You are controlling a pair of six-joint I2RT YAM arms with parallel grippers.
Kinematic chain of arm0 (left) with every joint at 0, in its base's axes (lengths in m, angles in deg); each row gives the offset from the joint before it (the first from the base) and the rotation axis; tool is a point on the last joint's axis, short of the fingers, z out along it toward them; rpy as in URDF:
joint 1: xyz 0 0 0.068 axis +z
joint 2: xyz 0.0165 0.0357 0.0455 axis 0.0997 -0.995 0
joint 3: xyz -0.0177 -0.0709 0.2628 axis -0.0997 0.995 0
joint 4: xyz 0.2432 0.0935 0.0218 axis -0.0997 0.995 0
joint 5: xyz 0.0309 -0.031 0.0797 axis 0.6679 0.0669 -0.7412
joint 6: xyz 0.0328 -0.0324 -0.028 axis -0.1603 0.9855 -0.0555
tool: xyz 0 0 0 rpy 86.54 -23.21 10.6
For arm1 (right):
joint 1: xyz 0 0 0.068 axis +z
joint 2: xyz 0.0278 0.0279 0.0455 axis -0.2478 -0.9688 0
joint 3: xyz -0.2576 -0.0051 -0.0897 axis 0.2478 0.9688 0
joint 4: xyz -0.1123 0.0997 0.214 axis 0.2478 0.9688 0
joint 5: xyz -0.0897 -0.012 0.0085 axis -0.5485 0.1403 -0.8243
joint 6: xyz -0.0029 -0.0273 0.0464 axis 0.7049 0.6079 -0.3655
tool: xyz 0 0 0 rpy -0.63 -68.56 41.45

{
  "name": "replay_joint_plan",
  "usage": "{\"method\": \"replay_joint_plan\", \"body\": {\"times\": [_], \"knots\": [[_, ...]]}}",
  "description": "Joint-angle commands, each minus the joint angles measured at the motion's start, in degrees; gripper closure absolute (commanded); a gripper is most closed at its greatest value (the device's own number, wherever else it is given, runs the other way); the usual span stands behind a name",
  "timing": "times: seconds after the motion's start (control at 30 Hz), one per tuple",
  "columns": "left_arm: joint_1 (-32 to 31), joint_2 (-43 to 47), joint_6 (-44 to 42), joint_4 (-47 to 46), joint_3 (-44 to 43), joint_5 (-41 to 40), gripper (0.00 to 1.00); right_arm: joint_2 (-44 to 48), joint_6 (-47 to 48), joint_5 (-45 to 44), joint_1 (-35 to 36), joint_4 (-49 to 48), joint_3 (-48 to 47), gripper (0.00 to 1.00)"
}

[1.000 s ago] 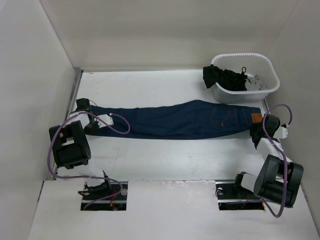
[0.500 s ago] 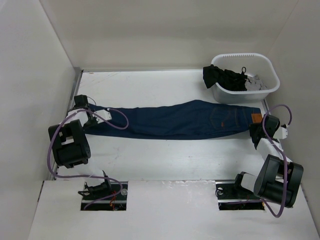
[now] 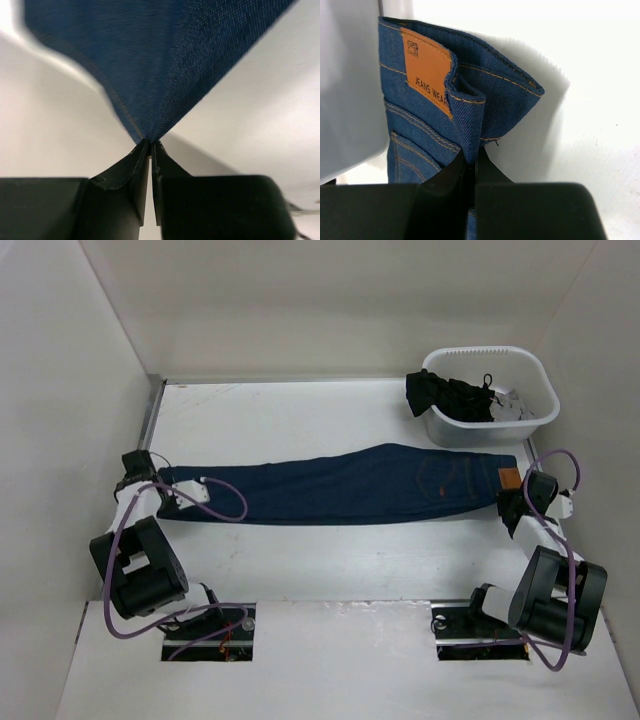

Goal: Fold and stack the trousers
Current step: Fold the trousers

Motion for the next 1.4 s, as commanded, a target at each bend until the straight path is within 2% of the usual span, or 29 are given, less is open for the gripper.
{"method": "replay_joint_plan", "body": {"times": [0.0,0.07,0.1,0.17,0.27,0.33,0.5,0.67,0.8,0.9,1.0,1.1,1.2,1.37], "knots": [[-0.3,0.5,-3.6,-4.5,4.5,-1.5,0.93,-0.4,1.2,-2.2,-0.4,-1.6,0.1,1.00],[-0.6,0.1,-3.6,-5.6,5.5,-2.2,0.88,-0.3,1.7,-2.2,-0.3,-1.3,0.1,1.00],[-0.6,0.0,-3.4,-5.6,5.5,-2.5,0.82,-0.2,2.2,-2.2,-0.3,-0.9,-0.1,1.00],[0.0,0.1,-3.6,-5.4,5.6,-3.2,0.58,0.2,3.6,-2.7,-0.3,-0.3,-0.8,1.00],[1.3,0.1,-3.4,-6.3,3.6,-3.1,0.43,0.9,6.9,-3.5,-0.3,1.3,-2.6,1.00],[2.4,-0.5,-1.3,-6.4,-0.1,-1.1,0.39,2.4,9.7,-4.3,-0.1,2.7,-4.0,1.00],[2.9,-4.6,11.8,-1.5,-12.4,4.7,0.36,9.6,19.9,-6.5,-0.5,7.4,-7.6,1.00],[-3.3,-9.7,24.3,0.6,-16.0,6.6,0.36,16.7,37.5,-6.5,0.6,10.9,-13.5,1.00],[-7.3,-16.2,33.2,-0.8,-16.4,3.9,0.37,22.0,51.3,-6.4,15.8,11.9,-17.9,1.00],[-9.0,-21.6,39.6,-1.2,-17.5,0.8,0.39,21.5,58.7,-8.2,35.0,12.9,-20.6,1.00],[-10.2,-24.4,43.9,-1.2,-18.0,0.0,0.40,14.7,60.4,-13.0,54.7,13.2,-23.5,1.00],[-11.5,-25.5,47.1,-2.6,-17.9,-0.6,0.40,0.6,59.3,-21.1,70.4,11.9,-27.7,1.00],[-12.3,-26.7,48.9,-3.2,-17.9,-2.7,0.40,-12.5,53.4,-24.7,78.1,9.2,-32.8,1.00],[-12.5,-27.3,49.6,-3.5,-17.3,-3.2,0.40,-28.7,44.5,-23.2,85.0,9.3,-41.1,1.00]]}}
